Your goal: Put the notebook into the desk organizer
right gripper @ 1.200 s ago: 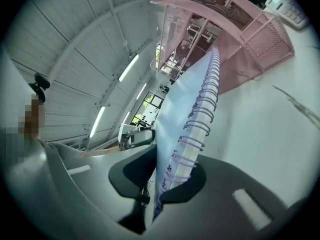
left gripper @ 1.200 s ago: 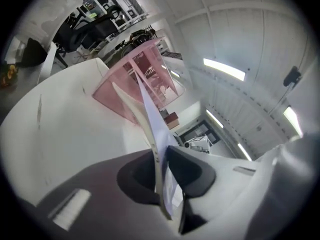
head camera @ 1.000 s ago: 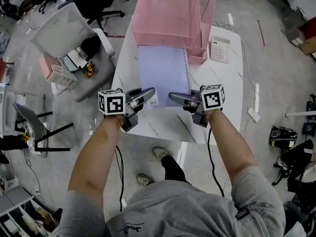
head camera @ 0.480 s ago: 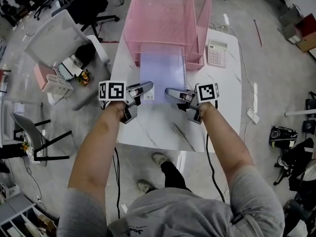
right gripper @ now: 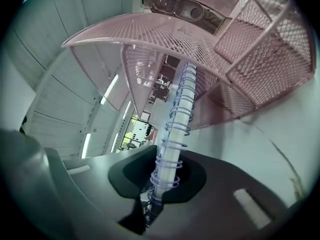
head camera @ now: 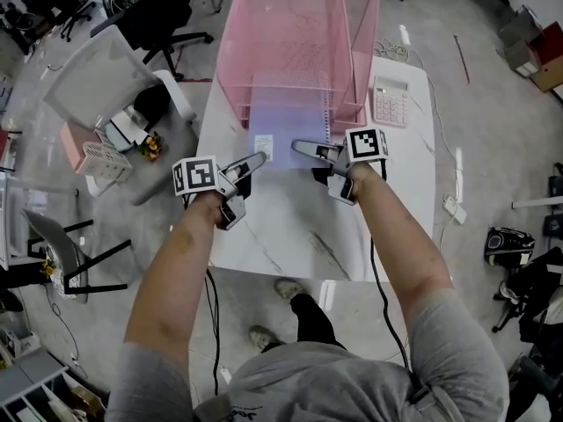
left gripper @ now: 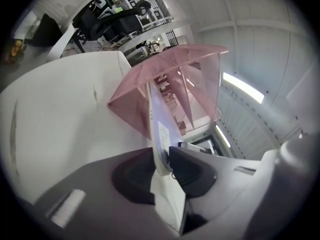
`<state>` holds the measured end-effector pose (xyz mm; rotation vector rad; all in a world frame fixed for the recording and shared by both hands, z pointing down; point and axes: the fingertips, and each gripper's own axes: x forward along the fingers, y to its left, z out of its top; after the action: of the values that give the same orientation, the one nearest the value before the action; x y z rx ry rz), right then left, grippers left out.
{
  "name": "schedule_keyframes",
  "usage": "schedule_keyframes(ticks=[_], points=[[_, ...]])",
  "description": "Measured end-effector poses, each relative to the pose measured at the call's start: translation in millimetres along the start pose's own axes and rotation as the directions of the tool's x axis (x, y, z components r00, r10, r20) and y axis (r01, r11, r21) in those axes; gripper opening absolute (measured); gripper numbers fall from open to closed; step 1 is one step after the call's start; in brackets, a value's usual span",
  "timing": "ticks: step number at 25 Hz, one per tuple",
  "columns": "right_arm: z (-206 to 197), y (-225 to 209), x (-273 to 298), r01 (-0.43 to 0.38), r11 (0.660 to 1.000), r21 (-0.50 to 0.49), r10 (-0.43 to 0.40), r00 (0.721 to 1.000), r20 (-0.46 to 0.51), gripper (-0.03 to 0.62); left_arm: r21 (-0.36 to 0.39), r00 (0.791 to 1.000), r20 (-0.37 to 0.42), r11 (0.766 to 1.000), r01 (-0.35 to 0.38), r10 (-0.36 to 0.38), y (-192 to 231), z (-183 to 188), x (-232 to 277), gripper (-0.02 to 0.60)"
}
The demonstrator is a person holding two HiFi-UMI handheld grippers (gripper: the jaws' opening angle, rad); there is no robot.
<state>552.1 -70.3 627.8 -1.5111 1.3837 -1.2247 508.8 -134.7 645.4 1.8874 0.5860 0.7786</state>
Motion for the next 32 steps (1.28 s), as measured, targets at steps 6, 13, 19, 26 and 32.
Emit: schedule_keyframes(ticks=[6, 13, 19, 26, 32], points=[[21, -3, -2, -0.062, 0.994, 0.090, 0.050, 0.991, 0.126, 0.214, -0.057, 0.987, 0.156, 0.998, -0.016, 0.025, 3, 32, 2, 0.088], [11, -8, -12, -0.045, 0.996, 0.076, 0.028, 0.977, 0.211, 0.175, -0.063, 0.978, 0.197, 0.996, -0.063, 0.074, 10, 60, 14, 0.091], [25, -13, -11, 0.001, 0.994, 0.107, -0.032, 0.958, 0.286, 0.038, 0.020, 0.979, 0.104, 0.984, -0.178, 0.175, 17, 76, 27, 0.108], [30, -13, -7, -0.015, 0.992, 0.124, -0.025, 0.949, 0.313, 0.037, 0.108, 0.961, 0.163, 0.965, -0.241, 0.222, 6, 80, 30, 0.232], [26, -9, -6, -0.056, 0.987, 0.152, 0.004, 0.945, 0.327, 0.112, 0.127, 0.959, 0.149, 0.957, -0.262, 0.242, -1, 53, 20, 0.398]])
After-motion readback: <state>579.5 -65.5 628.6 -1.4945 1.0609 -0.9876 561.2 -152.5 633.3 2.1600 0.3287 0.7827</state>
